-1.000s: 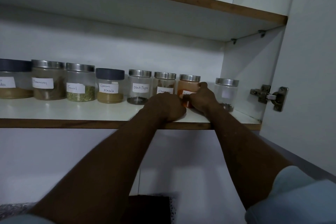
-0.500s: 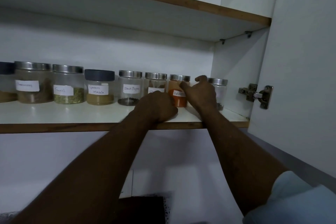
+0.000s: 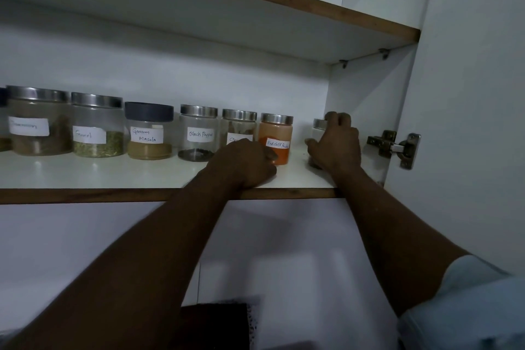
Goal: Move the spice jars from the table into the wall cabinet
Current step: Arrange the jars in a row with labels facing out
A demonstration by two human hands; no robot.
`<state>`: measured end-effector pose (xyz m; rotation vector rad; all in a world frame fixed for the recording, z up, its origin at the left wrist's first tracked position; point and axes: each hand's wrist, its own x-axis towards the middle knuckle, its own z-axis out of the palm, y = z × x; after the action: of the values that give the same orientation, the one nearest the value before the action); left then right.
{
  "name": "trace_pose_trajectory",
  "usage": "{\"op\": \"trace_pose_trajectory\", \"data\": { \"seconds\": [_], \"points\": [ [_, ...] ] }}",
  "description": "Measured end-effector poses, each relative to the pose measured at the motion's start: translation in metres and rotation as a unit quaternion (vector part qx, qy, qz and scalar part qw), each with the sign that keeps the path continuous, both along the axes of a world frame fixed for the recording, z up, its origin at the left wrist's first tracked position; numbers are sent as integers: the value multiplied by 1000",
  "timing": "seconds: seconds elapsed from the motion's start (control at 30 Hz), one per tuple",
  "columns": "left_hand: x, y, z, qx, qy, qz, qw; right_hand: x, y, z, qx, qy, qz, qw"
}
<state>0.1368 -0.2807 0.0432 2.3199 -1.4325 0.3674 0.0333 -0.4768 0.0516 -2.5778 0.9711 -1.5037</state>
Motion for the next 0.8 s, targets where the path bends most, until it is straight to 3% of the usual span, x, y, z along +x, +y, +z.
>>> {"op": "trace_pose_trajectory", "data": {
  "seconds": [0.27, 0.43, 0.6, 0.73, 0.8],
  "points": [
    [3, -2, 0, 11, -12, -7, 1000, 9, -13, -5, 116, -69, 97, 986],
    [4, -2, -1, 5, -10, -12, 1000, 11, -20, -3, 308, -142, 222, 914],
    [4, -2, -1, -2, -7, -14, 1000, 14, -23, -7, 241, -108, 141, 954],
    [5, -3, -2, -5, -6, -15, 1000, 16, -29, -2, 344, -117, 218, 906],
    [5, -2, -2, -3, -12, -16, 1000, 14, -28, -4, 354, -96, 222, 903]
  ]
}}
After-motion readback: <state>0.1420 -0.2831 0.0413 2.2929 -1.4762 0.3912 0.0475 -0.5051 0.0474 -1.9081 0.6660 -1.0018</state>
